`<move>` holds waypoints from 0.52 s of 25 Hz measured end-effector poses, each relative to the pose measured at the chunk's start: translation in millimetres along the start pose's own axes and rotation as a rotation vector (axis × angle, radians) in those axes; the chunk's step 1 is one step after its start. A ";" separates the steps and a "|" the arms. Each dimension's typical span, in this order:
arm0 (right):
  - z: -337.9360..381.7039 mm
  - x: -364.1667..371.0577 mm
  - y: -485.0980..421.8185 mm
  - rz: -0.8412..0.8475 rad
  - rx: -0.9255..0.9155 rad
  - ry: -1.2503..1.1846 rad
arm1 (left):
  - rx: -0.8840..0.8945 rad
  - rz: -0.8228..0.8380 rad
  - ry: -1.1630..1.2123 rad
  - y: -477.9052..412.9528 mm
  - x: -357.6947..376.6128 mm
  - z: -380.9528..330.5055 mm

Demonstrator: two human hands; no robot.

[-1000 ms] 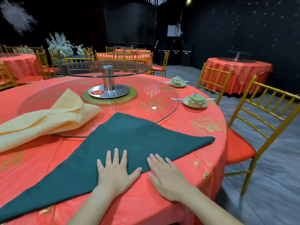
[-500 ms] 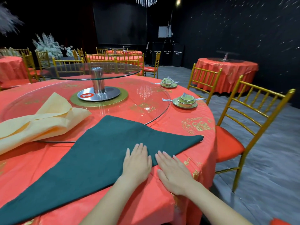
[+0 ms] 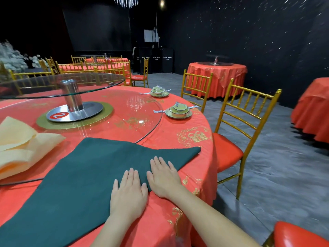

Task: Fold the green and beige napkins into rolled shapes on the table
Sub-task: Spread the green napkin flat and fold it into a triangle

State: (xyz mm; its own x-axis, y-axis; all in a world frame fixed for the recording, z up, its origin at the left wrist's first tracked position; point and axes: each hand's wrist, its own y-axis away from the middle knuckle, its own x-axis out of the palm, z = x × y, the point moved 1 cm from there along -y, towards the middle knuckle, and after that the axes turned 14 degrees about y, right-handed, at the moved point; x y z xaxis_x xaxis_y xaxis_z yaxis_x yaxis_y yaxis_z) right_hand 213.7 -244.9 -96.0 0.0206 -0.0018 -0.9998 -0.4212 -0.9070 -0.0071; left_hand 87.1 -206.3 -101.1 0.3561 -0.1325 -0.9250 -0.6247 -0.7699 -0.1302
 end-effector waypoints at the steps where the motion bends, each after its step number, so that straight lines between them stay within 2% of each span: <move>1: -7.4 2.4 -1.6 -0.005 0.009 0.019 | -0.001 -0.011 0.007 -1.1 0.5 0.2; 5: -46.9 3.2 -7.5 -0.001 0.108 0.031 | -0.012 0.005 0.014 -1.7 0.0 -0.1; 13: -121.0 2.5 -18.2 0.118 0.370 0.015 | -0.023 0.049 -0.009 -0.5 -0.2 -0.5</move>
State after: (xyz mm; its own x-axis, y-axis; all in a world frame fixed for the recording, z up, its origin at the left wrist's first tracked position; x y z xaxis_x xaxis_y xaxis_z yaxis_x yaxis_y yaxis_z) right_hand 331.2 -279.4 -96.0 -0.0356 -0.1056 -0.9938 -0.7199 -0.6870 0.0988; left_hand 87.7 -206.3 -100.6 0.3196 -0.1648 -0.9331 -0.6252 -0.7767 -0.0769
